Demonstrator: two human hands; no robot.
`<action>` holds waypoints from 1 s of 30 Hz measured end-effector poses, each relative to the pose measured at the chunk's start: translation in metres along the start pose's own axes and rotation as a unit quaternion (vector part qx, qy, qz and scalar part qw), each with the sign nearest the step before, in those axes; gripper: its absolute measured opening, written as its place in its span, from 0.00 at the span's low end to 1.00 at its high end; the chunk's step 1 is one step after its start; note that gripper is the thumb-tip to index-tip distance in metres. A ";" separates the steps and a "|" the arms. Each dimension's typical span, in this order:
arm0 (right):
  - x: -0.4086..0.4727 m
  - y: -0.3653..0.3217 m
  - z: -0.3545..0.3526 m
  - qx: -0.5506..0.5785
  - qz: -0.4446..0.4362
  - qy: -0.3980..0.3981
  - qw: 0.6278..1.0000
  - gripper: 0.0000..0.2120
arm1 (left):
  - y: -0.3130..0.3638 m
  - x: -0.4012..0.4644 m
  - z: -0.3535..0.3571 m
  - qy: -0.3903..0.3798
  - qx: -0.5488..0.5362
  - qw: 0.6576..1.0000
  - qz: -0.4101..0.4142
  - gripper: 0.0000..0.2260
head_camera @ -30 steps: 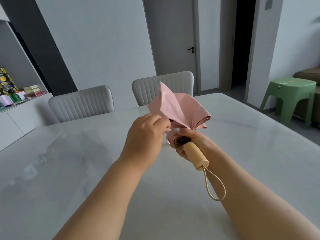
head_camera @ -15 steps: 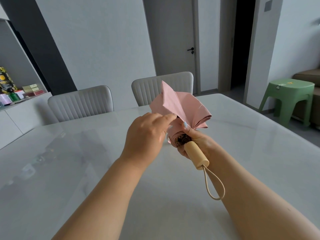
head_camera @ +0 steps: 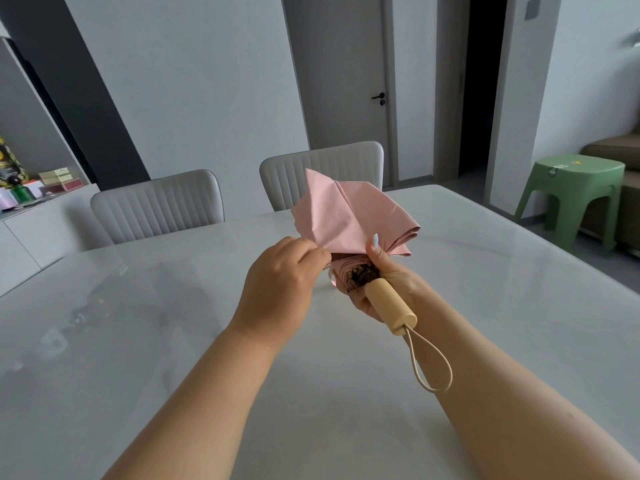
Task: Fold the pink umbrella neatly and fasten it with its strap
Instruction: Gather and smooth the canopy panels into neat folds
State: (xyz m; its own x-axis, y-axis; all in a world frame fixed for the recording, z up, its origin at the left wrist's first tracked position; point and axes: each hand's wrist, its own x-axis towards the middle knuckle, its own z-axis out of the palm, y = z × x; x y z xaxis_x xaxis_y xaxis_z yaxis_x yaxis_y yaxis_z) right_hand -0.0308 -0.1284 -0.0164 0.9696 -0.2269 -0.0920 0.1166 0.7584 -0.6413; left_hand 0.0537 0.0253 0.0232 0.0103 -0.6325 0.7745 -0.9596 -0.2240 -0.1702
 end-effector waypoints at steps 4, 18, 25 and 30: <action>0.001 0.003 0.000 -0.018 -0.011 0.006 1.000 0.55 | 0.000 0.001 0.006 0.014 0.015 1.000 -0.001 0.10; 0.002 0.000 -0.005 -0.223 -0.100 0.064 0.968 0.55 | 0.024 0.029 -0.006 0.027 -0.344 0.788 -0.510 0.22; -0.001 0.004 -0.001 -0.183 -0.108 0.010 0.977 0.48 | 0.029 0.036 0.005 0.006 -0.464 0.674 -0.575 0.08; -0.008 0.003 0.006 -0.131 -0.096 0.024 0.986 0.28 | 0.030 0.023 0.009 0.004 -0.483 0.643 -0.594 0.10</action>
State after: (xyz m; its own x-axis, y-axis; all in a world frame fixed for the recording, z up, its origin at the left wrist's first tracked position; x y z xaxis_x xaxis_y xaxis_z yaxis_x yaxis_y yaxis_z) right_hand -0.0371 -0.1206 -0.0124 0.9230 -0.3844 0.0189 0.2316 0.5157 -0.8249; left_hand 0.0274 -0.0023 0.0303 0.8997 -0.4363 0.0120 -0.0025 0.0224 0.9997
